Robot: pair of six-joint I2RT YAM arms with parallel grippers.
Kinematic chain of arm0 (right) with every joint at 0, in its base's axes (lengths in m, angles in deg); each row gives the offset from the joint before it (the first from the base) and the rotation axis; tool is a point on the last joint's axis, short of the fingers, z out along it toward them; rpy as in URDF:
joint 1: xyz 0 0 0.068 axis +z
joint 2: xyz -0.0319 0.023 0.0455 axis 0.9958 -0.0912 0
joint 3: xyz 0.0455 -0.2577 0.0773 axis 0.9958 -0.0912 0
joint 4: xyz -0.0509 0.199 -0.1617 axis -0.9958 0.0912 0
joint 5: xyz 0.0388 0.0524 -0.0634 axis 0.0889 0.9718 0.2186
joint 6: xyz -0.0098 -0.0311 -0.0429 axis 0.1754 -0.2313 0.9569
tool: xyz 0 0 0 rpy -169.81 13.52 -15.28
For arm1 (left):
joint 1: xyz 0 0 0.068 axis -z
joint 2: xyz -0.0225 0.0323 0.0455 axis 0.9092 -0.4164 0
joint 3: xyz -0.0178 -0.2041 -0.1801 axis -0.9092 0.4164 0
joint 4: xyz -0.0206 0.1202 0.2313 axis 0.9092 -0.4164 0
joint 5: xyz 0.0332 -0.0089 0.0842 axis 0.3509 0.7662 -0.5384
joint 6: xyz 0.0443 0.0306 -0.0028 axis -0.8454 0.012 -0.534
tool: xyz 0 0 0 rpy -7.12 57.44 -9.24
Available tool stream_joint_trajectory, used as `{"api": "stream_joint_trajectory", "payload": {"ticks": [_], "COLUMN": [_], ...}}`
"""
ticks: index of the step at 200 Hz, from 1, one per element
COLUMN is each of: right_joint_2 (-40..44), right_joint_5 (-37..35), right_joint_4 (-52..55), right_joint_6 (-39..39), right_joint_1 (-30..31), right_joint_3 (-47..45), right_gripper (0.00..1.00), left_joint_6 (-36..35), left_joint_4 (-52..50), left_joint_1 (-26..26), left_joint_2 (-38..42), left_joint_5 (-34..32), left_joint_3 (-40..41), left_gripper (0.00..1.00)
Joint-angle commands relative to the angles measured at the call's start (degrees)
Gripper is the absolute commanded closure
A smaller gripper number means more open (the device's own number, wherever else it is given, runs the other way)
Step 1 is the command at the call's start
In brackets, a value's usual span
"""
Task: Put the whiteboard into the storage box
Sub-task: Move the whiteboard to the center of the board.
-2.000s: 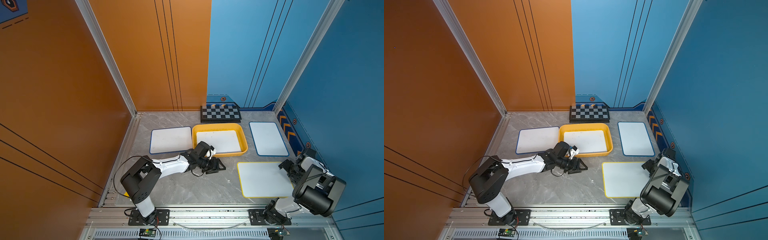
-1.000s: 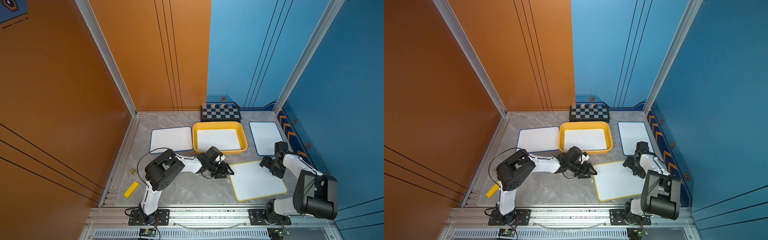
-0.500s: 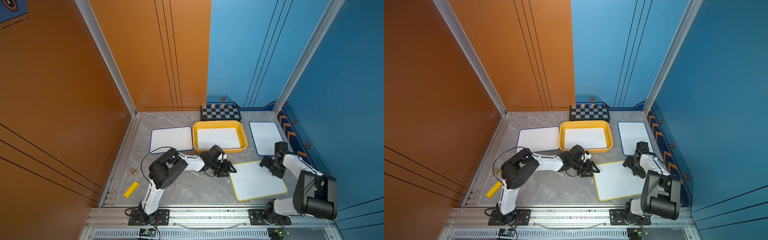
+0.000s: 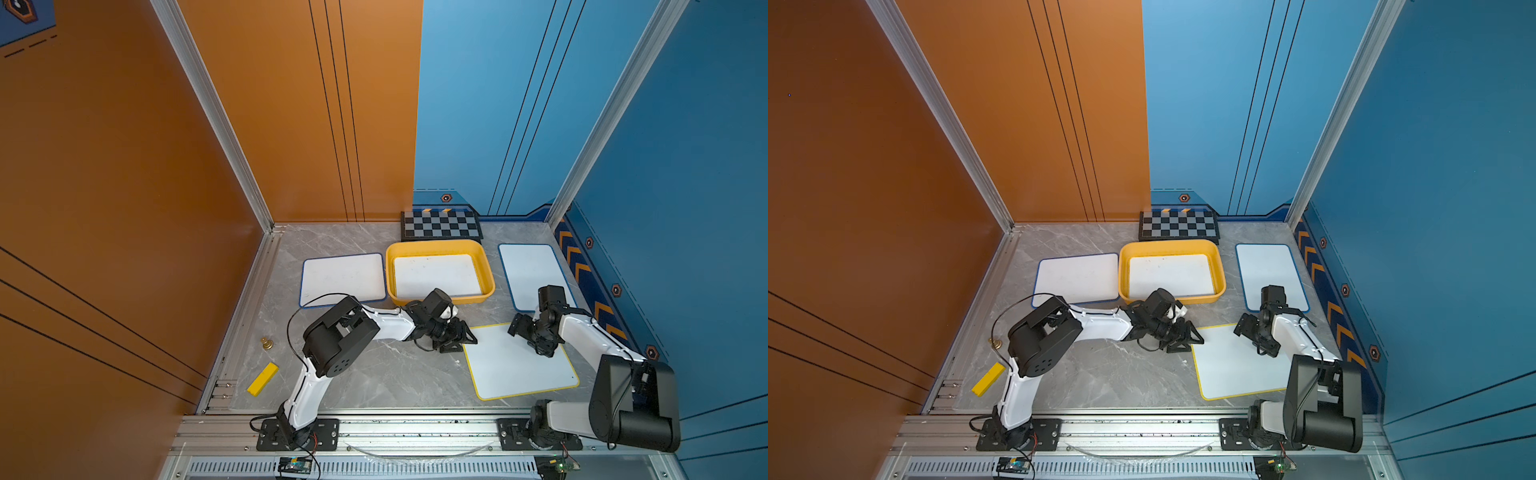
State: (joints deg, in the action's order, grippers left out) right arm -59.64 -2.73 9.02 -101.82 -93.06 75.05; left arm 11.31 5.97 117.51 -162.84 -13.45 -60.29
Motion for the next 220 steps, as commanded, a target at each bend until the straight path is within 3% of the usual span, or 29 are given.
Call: {"api": "stream_joint_trajectory", "payload": {"ticks": [1, 65, 91, 169, 220], "right_joint_2": [-0.3, 5.3, 7.54, 8.22, 1.15], "right_joint_5": [7.13, 9.8, 5.84, -0.54, -1.64], "right_joint_4": [0.41, -0.8, 0.05, 2.76, 0.82], "right_joint_6": [-2.04, -5.37, -5.66, -3.33, -2.31], "right_joint_1": [1.97, 9.56, 10.13, -10.79, -20.14], "right_joint_3": [-3.21, -6.82, -7.15, -1.73, -1.25], "right_gripper": [0.13, 0.14, 0.13, 0.11, 0.11], "left_joint_6": [-4.16, -9.05, -10.51, -11.0, -10.56], "left_joint_4": [-7.01, -16.66, -20.37, -26.37, -26.94], "left_joint_1": [0.65, 1.14, 1.14, 4.28, 6.4], "left_joint_2": [-0.15, 1.31, 1.59, 5.12, 6.83], "left_joint_5": [-5.73, -10.59, -11.62, -13.27, -12.0], "left_joint_3": [-1.49, -6.5, -7.9, -5.74, -3.24], "left_gripper": [0.38, 0.37, 0.37, 0.36, 0.36]}}
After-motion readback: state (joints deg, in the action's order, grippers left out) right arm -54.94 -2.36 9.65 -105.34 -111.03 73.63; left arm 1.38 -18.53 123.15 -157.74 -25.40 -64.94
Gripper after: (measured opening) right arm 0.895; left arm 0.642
